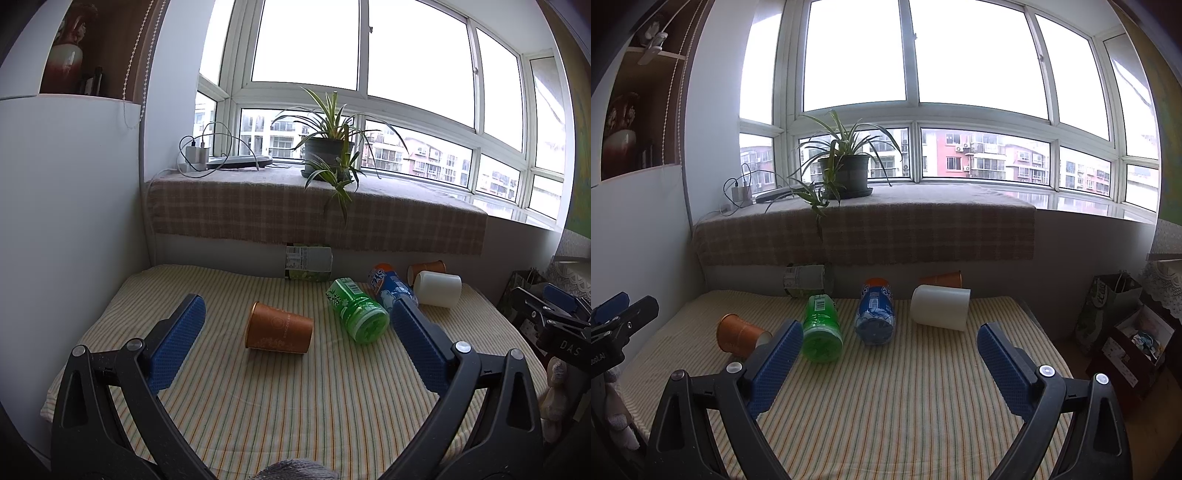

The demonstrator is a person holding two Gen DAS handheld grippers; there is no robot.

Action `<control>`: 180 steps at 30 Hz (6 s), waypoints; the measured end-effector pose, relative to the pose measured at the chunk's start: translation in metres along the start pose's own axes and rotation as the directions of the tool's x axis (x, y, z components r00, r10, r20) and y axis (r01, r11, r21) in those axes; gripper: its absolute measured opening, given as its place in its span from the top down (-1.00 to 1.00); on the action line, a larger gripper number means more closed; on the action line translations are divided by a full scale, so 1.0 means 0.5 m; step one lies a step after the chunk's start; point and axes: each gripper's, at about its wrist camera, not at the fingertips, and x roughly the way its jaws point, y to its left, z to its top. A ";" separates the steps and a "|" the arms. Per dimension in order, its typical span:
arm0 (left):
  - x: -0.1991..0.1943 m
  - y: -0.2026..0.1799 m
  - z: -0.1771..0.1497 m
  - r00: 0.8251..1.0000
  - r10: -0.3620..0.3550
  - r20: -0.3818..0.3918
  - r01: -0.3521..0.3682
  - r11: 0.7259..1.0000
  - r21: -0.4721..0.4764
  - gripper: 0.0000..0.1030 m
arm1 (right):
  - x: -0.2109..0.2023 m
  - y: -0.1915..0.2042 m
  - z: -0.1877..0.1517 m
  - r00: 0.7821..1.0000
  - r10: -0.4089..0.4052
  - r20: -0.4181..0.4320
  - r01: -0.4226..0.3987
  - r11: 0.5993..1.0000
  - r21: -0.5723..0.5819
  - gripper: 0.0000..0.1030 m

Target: Flip cup upright

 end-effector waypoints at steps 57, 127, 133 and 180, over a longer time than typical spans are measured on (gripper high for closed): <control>0.158 0.260 -0.014 0.967 0.189 -0.174 -0.212 0.969 -0.124 -0.99 | 0.722 0.476 0.010 0.934 -0.040 -0.355 -0.350 0.098 -0.932 -0.94; 0.033 0.135 -0.014 0.986 0.025 -0.162 -0.038 0.996 -0.077 -0.99 | 0.322 0.123 0.053 0.660 0.536 -0.527 -0.579 0.809 0.099 -0.58; 0.064 0.113 -0.021 0.969 -0.076 -0.236 0.046 0.991 -0.129 -0.99 | 0.336 0.077 -0.050 0.534 0.612 -0.583 -0.492 0.786 0.375 -0.59; 0.420 -0.051 -0.145 0.452 -0.672 -0.587 0.172 0.711 -0.681 -0.81 | 0.050 -0.146 -0.139 0.884 0.284 -0.371 -0.189 0.944 0.271 -0.87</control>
